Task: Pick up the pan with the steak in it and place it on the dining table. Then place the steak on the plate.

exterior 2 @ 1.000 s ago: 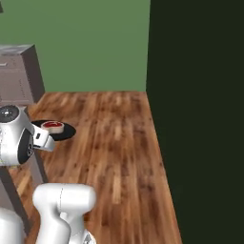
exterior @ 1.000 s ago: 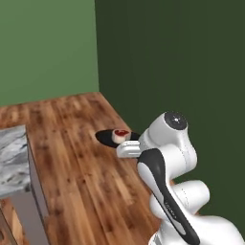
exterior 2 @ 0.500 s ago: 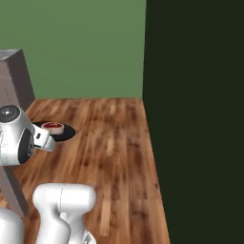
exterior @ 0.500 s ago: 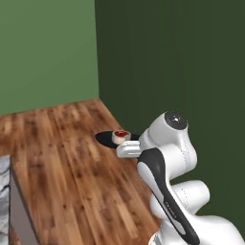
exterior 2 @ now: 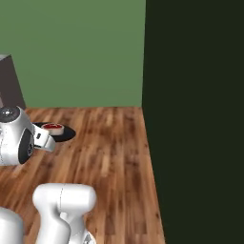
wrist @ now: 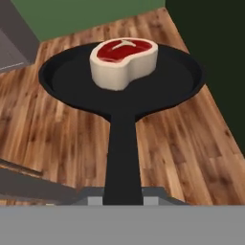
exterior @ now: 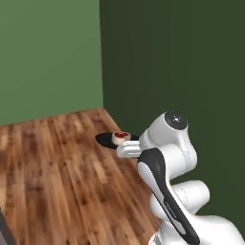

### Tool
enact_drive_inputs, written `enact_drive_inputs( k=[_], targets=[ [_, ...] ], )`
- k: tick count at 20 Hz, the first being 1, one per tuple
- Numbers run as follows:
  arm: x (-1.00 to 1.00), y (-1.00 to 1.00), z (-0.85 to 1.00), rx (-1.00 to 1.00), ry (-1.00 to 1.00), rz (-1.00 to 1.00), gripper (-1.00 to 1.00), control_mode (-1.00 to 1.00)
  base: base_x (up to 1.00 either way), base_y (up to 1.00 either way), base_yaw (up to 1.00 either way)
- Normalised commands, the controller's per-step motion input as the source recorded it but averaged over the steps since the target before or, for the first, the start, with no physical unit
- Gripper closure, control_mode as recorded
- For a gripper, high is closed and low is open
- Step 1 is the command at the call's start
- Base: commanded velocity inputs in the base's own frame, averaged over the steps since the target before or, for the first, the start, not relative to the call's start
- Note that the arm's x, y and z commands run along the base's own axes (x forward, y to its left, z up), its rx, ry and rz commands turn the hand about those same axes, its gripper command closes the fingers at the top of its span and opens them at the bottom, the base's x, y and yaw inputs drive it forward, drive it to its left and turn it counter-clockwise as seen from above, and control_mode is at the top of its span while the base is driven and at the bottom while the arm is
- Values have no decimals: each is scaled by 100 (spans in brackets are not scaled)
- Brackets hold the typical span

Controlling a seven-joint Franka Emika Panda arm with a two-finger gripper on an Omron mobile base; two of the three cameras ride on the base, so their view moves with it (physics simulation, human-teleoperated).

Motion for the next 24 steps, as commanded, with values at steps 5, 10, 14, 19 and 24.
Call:
enact_drive_inputs(
  k=[5,10,14,19,24],
  targets=[
    [0,0,0,0,0,0,100,100,100,-10,0],
    [0,0,0,0,0,0,100,100,100,-8,0],
    [0,0,0,0,0,0,100,100,100,-1,-1],
    [0,0,0,0,0,0,100,100,98,-1,0],
    [0,0,0,0,0,0,100,100,49,-9,10]
  ],
)
